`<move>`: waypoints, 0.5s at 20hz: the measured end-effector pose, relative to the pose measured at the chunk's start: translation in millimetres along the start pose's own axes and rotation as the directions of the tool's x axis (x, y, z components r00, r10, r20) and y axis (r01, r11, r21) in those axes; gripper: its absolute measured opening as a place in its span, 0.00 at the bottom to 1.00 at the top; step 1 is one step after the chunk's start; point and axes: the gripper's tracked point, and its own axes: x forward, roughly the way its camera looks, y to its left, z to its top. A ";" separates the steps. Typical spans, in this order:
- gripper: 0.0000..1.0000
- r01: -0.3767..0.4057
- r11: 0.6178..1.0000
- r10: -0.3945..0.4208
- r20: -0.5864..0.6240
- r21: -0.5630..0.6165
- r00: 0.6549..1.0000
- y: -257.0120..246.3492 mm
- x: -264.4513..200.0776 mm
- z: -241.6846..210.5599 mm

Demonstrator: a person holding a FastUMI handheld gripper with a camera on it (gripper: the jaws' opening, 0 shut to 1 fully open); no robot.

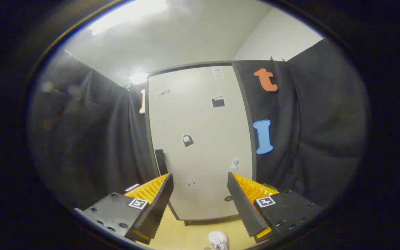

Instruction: Open the shoe cabinet door, grab the shoes and put them into the shoe cabinet, then close the shoe cabinet door.

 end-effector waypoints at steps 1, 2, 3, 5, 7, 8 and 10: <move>0.96 -0.003 1.000 0.003 0.003 -0.006 1.000 0.4 0.8 0.8; 0.96 -0.010 1.000 0.010 0.009 -0.011 1.000 3.1 0.9 1.6; 0.96 -0.012 1.000 0.012 0.013 -0.015 1.000 4.0 1.4 2.8; 0.96 -0.022 1.000 0.022 0.008 -0.020 1.000 6.5 2.0 1.1; 0.96 -0.041 0.999 0.041 0.007 -0.022 0.999 9.9 1.7 -0.3; 0.96 -0.045 0.999 0.045 0.011 -0.023 0.999 10.7 1.8 0.1; 0.96 -0.035 0.999 0.035 0.014 -0.030 0.999 8.5 2.0 0.3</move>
